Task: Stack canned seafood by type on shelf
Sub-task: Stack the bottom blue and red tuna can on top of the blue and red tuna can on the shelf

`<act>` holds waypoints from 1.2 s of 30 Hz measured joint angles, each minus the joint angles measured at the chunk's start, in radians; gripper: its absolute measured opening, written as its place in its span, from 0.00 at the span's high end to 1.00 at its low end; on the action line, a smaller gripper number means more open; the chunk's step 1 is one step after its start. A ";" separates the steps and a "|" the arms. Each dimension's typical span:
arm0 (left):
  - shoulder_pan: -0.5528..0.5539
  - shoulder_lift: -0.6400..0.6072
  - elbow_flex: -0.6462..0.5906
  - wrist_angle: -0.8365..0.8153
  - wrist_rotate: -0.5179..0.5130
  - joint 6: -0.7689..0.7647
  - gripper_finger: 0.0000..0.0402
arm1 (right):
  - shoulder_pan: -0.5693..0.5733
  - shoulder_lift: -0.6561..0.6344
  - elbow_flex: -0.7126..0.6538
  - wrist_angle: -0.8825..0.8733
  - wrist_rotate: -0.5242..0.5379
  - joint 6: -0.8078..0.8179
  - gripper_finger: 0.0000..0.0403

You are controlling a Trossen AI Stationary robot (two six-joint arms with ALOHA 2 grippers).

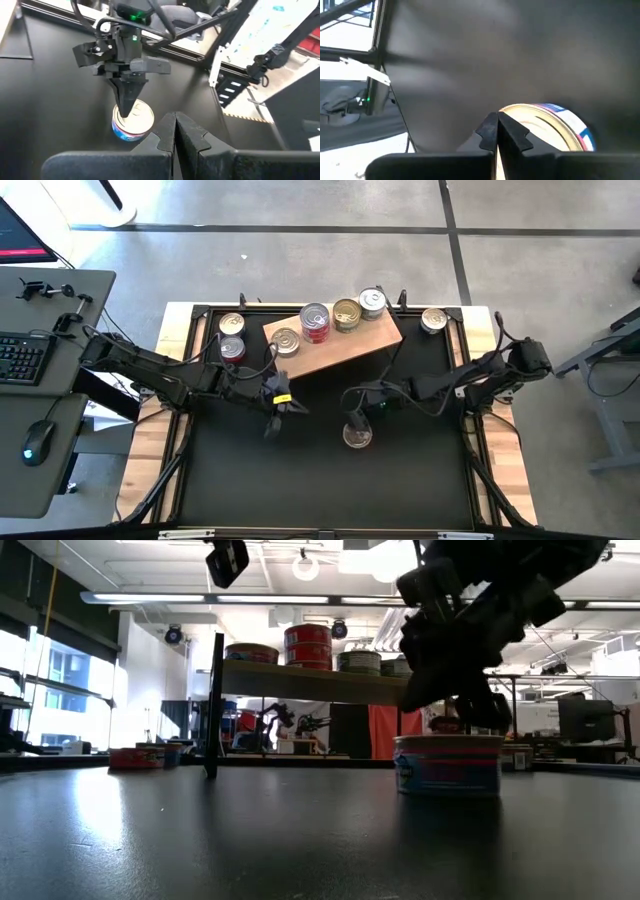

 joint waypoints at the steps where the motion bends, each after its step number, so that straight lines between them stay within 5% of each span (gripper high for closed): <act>1: 0.000 0.000 0.000 0.000 -0.009 0.000 1.00 | -0.002 0.000 0.012 -0.001 0.000 -0.004 1.00; 8: 0.000 0.037 0.000 0.023 -0.080 0.064 1.00 | 0.027 -0.002 0.233 -0.054 -0.005 -0.188 1.00; 16: 0.008 0.277 0.006 0.254 -0.037 0.186 1.00 | 0.073 -0.004 0.569 -0.769 0.063 -0.376 1.00; 22: 0.008 0.496 0.153 0.263 0.038 0.355 1.00 | 0.193 -0.009 0.562 -1.118 0.135 -0.224 1.00; 26: 0.008 0.604 0.264 0.158 0.050 0.434 1.00 | 0.279 -0.019 0.437 -1.063 0.123 -0.037 1.00; 36: 0.013 0.698 0.312 0.120 0.048 0.468 1.00 | 0.377 -0.037 0.059 -0.474 0.260 0.174 1.00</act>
